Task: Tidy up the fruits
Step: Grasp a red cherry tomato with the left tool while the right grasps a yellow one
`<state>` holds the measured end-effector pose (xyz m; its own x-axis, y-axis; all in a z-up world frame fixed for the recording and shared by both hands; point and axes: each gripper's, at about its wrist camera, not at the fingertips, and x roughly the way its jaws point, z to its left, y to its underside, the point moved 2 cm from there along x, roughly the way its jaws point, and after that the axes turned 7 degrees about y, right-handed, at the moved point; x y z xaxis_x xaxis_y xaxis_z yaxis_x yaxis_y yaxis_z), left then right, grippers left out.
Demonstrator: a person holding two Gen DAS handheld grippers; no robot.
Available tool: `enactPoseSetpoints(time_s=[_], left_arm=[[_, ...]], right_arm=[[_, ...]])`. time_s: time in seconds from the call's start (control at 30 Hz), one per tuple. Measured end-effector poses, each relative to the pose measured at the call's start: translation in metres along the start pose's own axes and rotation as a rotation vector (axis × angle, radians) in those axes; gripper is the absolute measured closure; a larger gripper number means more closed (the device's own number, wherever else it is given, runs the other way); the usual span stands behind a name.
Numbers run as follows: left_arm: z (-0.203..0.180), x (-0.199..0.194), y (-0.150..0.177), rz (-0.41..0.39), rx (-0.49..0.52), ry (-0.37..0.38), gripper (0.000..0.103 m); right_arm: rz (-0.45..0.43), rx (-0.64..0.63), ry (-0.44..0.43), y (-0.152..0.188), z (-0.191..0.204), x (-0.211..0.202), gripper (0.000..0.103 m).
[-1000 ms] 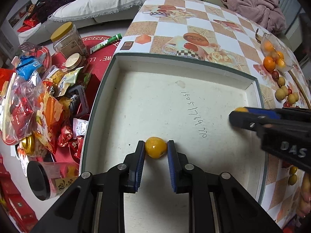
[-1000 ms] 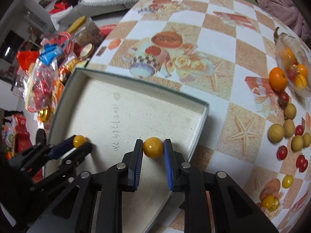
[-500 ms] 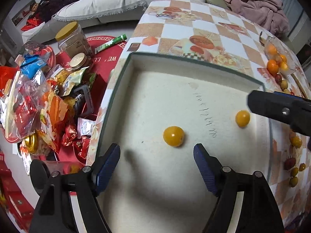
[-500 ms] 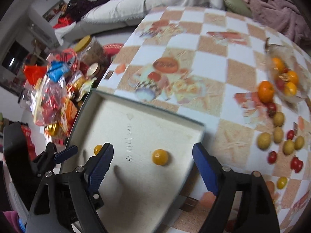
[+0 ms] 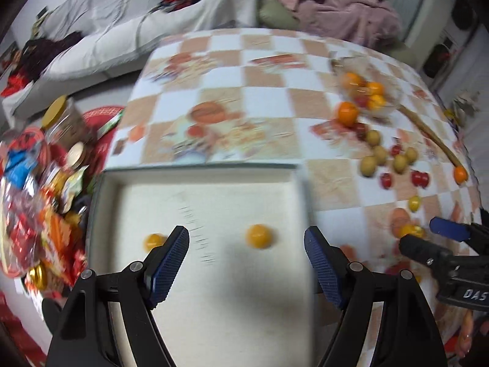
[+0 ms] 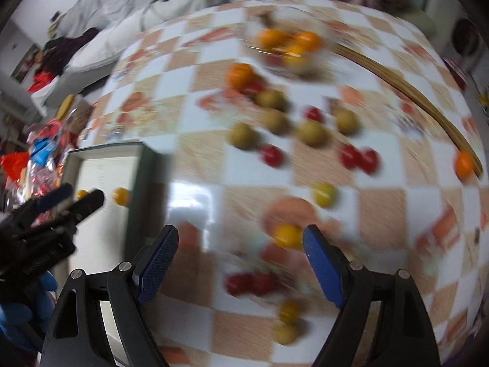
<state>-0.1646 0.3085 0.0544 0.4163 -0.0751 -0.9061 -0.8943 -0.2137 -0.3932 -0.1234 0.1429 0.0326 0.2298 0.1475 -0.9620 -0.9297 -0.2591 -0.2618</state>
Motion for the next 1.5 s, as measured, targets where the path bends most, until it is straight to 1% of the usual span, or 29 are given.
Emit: enactPoseSetpoints(time_s=[0.13, 0.3, 0.5, 0.6, 0.67, 0.73, 0.8, 0.93, 1.07, 1.17, 1.2, 1.23, 1.27, 1.3, 1.33, 1.37, 1.4, 1.43, 1.47, 1.5], left_arm=[[-0.041, 0.002, 0.005, 0.015, 0.092, 0.042, 0.024], [-0.083, 0.009, 0.023, 0.055, 0.195, 0.085, 0.024], [-0.113, 0.022, 0.052, 0.106, 0.329, 0.114, 0.024], [-0.122, 0.028, 0.061, 0.117, 0.387, 0.111, 0.024], [-0.127, 0.034, 0.064, 0.12, 0.399, 0.113, 0.024], [-0.13, 0.04, 0.065, 0.123, 0.396, 0.116, 0.024], [-0.133, 0.046, 0.063, 0.127, 0.385, 0.121, 0.024], [-0.138, 0.052, 0.058, 0.127, 0.381, 0.126, 0.024], [-0.146, 0.058, 0.055, 0.132, 0.394, 0.122, 0.024], [-0.15, 0.059, 0.055, 0.128, 0.391, 0.118, 0.024], [-0.15, 0.059, 0.054, 0.128, 0.388, 0.116, 0.024], [-0.151, 0.059, 0.054, 0.129, 0.383, 0.113, 0.025], [-0.152, 0.059, 0.054, 0.129, 0.378, 0.117, 0.029], [-0.153, 0.058, 0.054, 0.127, 0.379, 0.119, 0.037], [-0.155, 0.057, 0.054, 0.125, 0.384, 0.122, 0.041], [-0.157, 0.056, 0.055, 0.127, 0.388, 0.131, 0.05], [-0.159, 0.055, 0.055, 0.128, 0.39, 0.143, 0.06], [-0.161, 0.054, 0.056, 0.126, 0.393, 0.149, 0.067], [-0.162, 0.053, 0.056, 0.127, 0.392, 0.159, 0.078], [-0.162, 0.053, 0.055, 0.132, 0.38, 0.17, 0.078]], right_arm=[[0.02, 0.049, 0.038, 0.017, -0.037, -0.002, 0.017], [0.05, 0.088, 0.062, 0.038, -0.07, -0.001, 0.017], [0.068, 0.088, 0.077, 0.062, -0.09, -0.002, 0.017], [0.083, 0.079, 0.083, 0.074, -0.094, 0.001, 0.017], [0.088, 0.075, 0.087, 0.079, -0.096, 0.002, 0.018], [0.093, 0.077, 0.085, 0.081, -0.097, 0.006, 0.027], [0.096, 0.082, 0.081, 0.08, -0.099, 0.009, 0.033], [0.074, 0.065, 0.089, 0.076, -0.099, 0.01, 0.037], [0.061, 0.029, 0.098, 0.073, -0.094, 0.011, 0.039], [0.058, -0.009, 0.128, 0.072, -0.089, 0.012, 0.045], [0.056, -0.022, 0.14, 0.072, -0.087, 0.012, 0.049], [0.054, -0.032, 0.15, 0.073, -0.085, 0.012, 0.056], [0.051, -0.038, 0.158, 0.073, -0.085, 0.011, 0.061], [0.049, -0.04, 0.161, 0.073, -0.083, 0.011, 0.069], [0.049, -0.039, 0.158, 0.072, -0.082, 0.012, 0.075], [0.049, -0.035, 0.152, 0.072, -0.083, 0.011, 0.078], [0.05, -0.025, 0.141, 0.072, -0.084, 0.011, 0.079], [0.051, -0.011, 0.131, 0.072, -0.087, 0.01, 0.079], [0.051, 0.004, 0.117, 0.072, -0.089, 0.009, 0.079], [0.053, 0.03, 0.092, 0.073, -0.092, 0.008, 0.079]])
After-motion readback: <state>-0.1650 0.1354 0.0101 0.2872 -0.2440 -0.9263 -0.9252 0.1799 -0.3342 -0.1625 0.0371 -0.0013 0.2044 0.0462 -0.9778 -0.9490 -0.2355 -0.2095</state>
